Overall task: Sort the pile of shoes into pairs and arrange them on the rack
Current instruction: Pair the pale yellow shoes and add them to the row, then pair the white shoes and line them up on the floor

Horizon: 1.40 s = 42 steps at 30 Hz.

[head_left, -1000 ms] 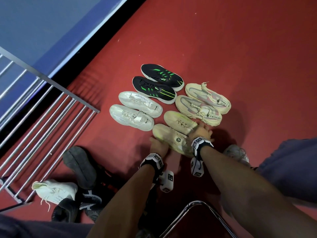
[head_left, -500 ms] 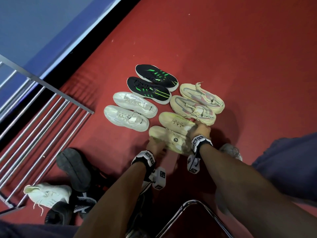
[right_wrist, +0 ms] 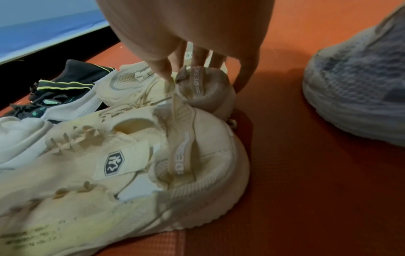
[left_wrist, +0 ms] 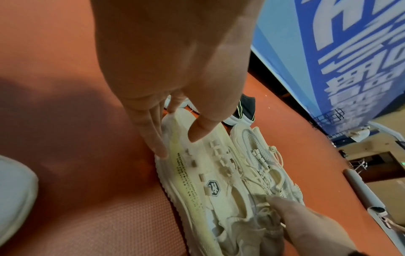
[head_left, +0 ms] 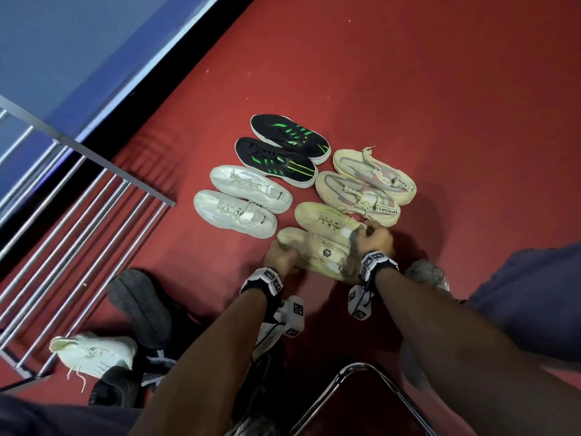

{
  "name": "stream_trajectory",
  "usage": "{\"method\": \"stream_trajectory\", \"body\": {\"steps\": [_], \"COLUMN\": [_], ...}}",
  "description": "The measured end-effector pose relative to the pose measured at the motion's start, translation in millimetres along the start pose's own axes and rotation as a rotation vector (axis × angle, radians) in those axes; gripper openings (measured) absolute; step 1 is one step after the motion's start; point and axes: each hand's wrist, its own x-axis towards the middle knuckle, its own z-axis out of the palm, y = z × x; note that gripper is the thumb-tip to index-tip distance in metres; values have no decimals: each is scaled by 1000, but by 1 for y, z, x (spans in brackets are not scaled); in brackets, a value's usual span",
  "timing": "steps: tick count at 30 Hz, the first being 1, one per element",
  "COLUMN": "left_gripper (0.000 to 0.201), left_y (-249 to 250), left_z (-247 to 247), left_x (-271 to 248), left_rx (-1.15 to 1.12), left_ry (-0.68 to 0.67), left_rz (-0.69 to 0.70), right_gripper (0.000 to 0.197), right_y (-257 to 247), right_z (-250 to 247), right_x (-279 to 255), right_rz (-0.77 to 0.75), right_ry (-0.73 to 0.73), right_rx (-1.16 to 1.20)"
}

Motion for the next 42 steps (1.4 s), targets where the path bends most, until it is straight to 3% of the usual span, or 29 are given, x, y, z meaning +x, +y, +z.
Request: {"method": "stream_trajectory", "body": {"steps": [4,10,12,15,17,20,24,26,28,30,34,37,42], "left_gripper": [72,36,36,62,61,58,71,79,73,56,66,66,74], "left_y": [11,7,7,-9,-29,-15,-44,-63,-79,-100,-143,-141,-143], "left_z": [-9,-23,-28,-41,-53,-77,-119,-137,-149,-155,-152,-147,-164], "left_x": [-29,-16,-17,-6,8,-39,-89,-113,-139,-156,-163,-178,-187], "left_rx": [4,173,216,351,493,661,820,874,946,958,989,942,707], "left_ry": [-28,-72,-111,-162,-145,-121,-83,-101,-130,-77,-48,13,58], "left_rz": [69,117,139,138,132,204,216,195,98,-6,-42,-14,-42], "right_gripper": [28,30,31,24,20,14,5,9,25,45,81,65,31], "right_y": [4,-1,-2,-10,-22,-44,-55,-48,-40,-31,-10,-13,-54], "right_z": [3,5,8,11,14,28,69,94,108,116,124,119,119], "right_x": [2,5,3,-9,-21,-46,-87,-104,-124,-145,-170,-171,-181], "right_rz": [1,-21,-66,-249,-477,-772,-838,-818,-723,-604,-451,-392,-234], "right_ry": [34,18,10,144,156,-34,-409,-671,-843,-915,-898,-836,-1010], "right_rx": [33,-17,-62,-146,-254,-230,-202,-433,-693,-784,-930,-801,-292]}}
